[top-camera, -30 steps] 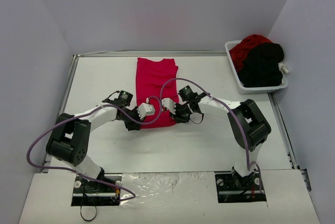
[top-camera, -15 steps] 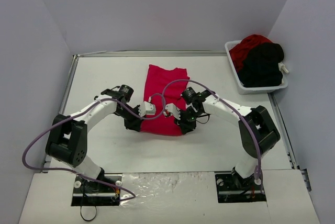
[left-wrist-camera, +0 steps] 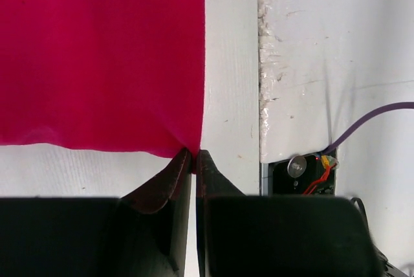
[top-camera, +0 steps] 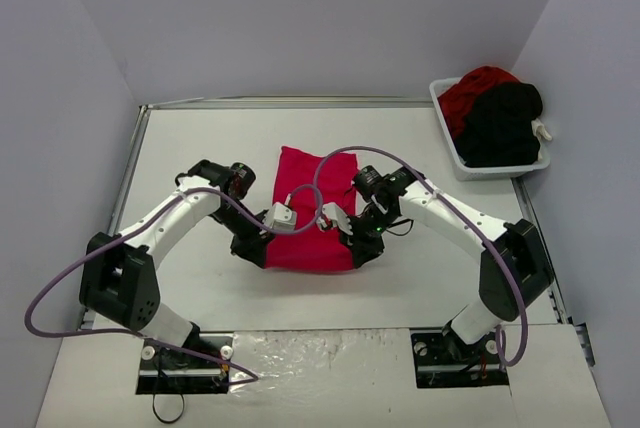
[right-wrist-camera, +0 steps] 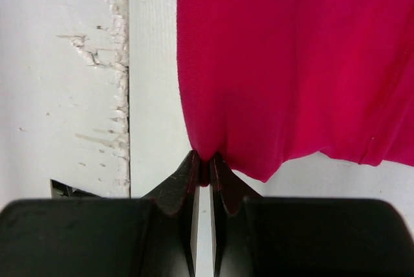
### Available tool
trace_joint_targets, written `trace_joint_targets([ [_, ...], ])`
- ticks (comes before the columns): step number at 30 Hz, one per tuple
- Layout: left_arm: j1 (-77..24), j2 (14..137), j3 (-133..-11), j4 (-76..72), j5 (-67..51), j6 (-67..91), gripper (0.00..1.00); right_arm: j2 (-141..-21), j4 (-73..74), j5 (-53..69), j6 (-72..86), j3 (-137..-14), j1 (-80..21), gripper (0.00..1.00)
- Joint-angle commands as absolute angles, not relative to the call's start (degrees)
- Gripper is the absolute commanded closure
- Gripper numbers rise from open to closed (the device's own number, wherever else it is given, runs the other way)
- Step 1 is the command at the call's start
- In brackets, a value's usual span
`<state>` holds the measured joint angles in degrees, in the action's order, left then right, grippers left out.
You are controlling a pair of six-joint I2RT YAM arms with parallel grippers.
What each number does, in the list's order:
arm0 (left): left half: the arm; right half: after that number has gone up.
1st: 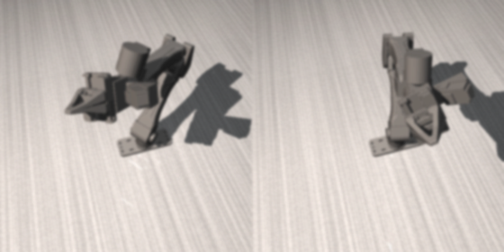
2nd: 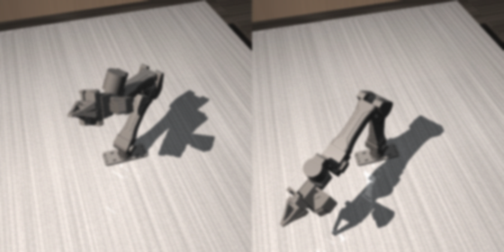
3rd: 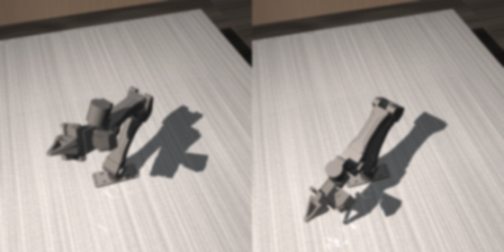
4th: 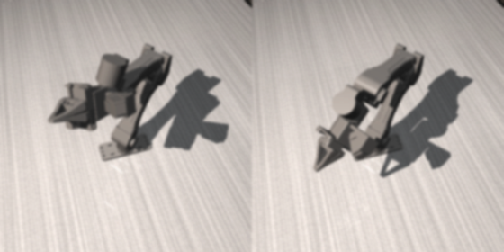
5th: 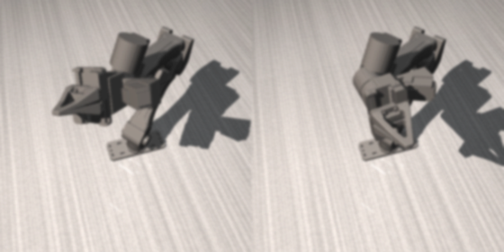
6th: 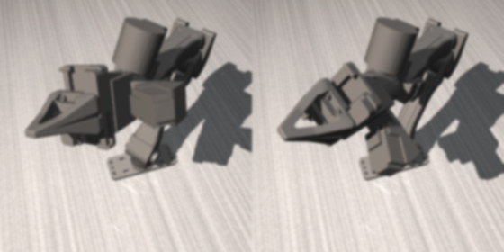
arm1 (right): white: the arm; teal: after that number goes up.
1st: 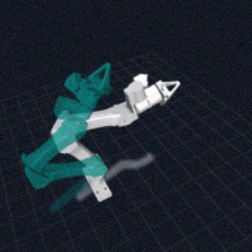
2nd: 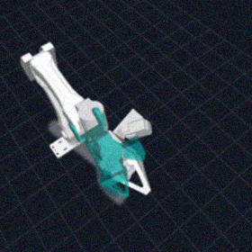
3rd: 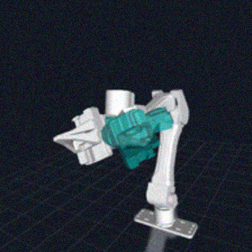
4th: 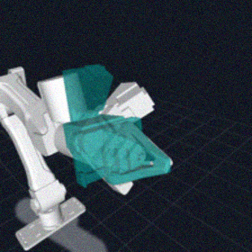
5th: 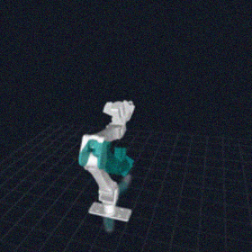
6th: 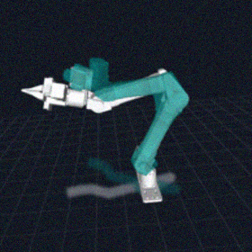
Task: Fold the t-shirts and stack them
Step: Fold the long partially folded tshirt into a neat square
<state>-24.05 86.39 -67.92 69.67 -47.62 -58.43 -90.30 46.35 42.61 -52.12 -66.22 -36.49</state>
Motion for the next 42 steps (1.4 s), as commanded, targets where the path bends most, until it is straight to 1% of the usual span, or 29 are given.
trace_joint_targets([
  [1, -24.6, 83.5, -71.3, 78.7, -48.6, -62.2, 0.98, -87.5, 54.1, 44.0, -54.3, -68.6, -36.7, 1.0],
  [5, -24.6, 81.7, -73.3, 78.0, -47.6, -60.2, 0.98, -86.7, 54.8, 42.5, -54.3, -70.5, -36.4, 1.0],
  [9, -24.6, 79.6, -73.8, 72.8, -45.8, -56.8, 0.98, -86.8, 54.8, 41.2, -54.1, -74.6, -35.5, 1.0],
  [13, -24.5, 78.9, -74.6, 68.7, -44.3, -53.4, 0.98, -88.4, 54.8, 39.8, -54.5, -78.6, -33.7, 1.0],
  [18, -24.1, 80.1, -77.4, 66.8, -42.5, -52.9, 0.98, -91.5, 55.6, 38.5, -56.2, -84.4, -31.0, 1.0],
  [30, -18.6, 87.2, -87.5, 61.3, -40.6, -52.9, 0.98, -101.9, 57.1, 37.5, -60.6, -95.8, -25.0, 1.0],
  [42, -15.8, 101.3, -99.3, 61.8, -41.4, -56.1, 0.98, -116.2, 57.1, 38.8, -62.8, -111.8, -20.6, 1.0],
])
